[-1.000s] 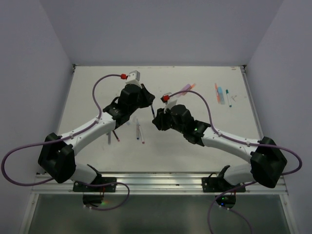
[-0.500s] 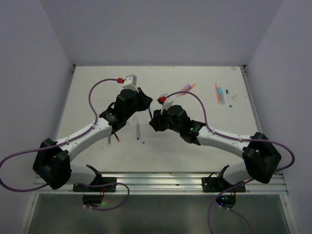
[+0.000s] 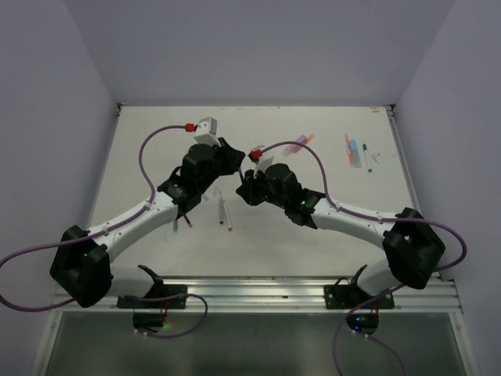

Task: Open the pen caps

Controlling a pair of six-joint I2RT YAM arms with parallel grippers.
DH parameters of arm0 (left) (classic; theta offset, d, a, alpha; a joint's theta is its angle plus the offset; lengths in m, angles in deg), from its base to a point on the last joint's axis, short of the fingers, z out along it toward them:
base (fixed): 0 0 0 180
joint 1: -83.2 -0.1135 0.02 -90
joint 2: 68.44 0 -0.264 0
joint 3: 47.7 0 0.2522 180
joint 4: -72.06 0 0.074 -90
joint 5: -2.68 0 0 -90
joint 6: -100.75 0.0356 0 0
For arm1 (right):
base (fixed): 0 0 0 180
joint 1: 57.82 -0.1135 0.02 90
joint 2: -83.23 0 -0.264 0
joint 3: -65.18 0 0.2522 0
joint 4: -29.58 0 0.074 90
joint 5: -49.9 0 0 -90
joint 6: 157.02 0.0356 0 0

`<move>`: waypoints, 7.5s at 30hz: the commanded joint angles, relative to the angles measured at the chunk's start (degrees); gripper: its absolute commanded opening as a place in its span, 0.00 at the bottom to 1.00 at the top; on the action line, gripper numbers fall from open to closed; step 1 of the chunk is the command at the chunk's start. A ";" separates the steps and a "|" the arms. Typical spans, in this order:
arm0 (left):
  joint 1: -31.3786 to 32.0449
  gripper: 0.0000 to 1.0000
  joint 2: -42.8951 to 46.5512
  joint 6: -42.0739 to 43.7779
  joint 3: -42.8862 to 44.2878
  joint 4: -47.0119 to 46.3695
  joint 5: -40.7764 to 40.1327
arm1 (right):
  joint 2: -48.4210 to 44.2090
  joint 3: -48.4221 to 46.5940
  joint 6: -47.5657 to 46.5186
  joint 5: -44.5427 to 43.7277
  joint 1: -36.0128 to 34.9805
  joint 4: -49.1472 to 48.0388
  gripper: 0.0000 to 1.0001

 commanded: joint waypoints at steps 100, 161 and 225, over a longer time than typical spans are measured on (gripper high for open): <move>-16.30 1.00 20.96 22.29 -1.44 29.57 -23.83 | 16.62 -16.06 12.46 -10.48 -0.72 23.87 0.47; -16.30 1.00 22.81 24.05 -5.75 27.10 -21.55 | 39.03 -42.08 -2.31 -10.49 62.04 41.72 0.16; -3.55 0.52 -6.45 -4.60 10.60 12.86 2.62 | -3.69 -3.58 -0.12 -4.78 0.52 0.94 0.00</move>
